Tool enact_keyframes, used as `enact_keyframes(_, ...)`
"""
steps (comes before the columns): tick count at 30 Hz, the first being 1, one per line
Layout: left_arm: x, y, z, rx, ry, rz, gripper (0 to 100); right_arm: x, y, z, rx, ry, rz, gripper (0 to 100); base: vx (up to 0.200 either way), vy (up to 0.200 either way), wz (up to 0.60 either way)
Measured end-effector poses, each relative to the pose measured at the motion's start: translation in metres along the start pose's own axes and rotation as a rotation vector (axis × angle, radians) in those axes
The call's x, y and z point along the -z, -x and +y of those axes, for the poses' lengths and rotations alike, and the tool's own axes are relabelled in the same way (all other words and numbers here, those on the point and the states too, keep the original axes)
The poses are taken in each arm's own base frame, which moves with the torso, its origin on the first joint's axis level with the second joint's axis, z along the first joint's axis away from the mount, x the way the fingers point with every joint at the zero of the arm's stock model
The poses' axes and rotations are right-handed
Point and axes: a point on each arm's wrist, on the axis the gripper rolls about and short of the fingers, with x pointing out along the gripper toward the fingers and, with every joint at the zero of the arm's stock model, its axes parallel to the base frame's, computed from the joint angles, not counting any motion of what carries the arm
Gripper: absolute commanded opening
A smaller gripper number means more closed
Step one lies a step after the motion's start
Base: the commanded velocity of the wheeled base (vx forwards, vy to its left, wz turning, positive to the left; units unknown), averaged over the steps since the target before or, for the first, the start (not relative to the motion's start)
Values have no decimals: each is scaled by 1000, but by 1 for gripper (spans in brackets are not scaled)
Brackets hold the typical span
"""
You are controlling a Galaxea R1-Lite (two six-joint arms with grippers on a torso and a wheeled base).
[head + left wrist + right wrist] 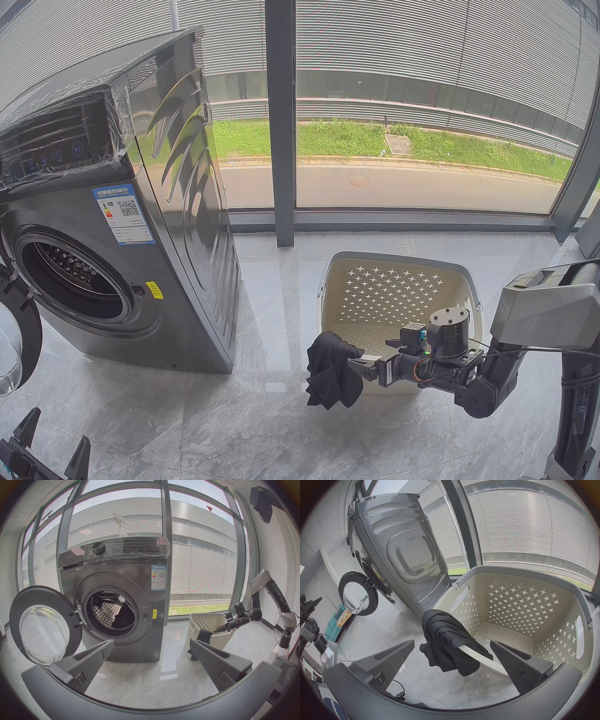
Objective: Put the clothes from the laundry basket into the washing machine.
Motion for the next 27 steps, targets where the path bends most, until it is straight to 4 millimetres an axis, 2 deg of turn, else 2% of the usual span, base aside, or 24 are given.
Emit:
enact_keyframes(10,0,0,0,1,0,0,100,11,-21,-1,-5,2,12,100,0,0,0)
enact_keyframes(26,0,0,0,1,0,0,100,15,-40,-2,-10,6,-2,100,0,0,0)
enact_keyframes(27,0,0,0,0,0,0,100,16,-40,-2,-10,6,-2,0,0,0,0)
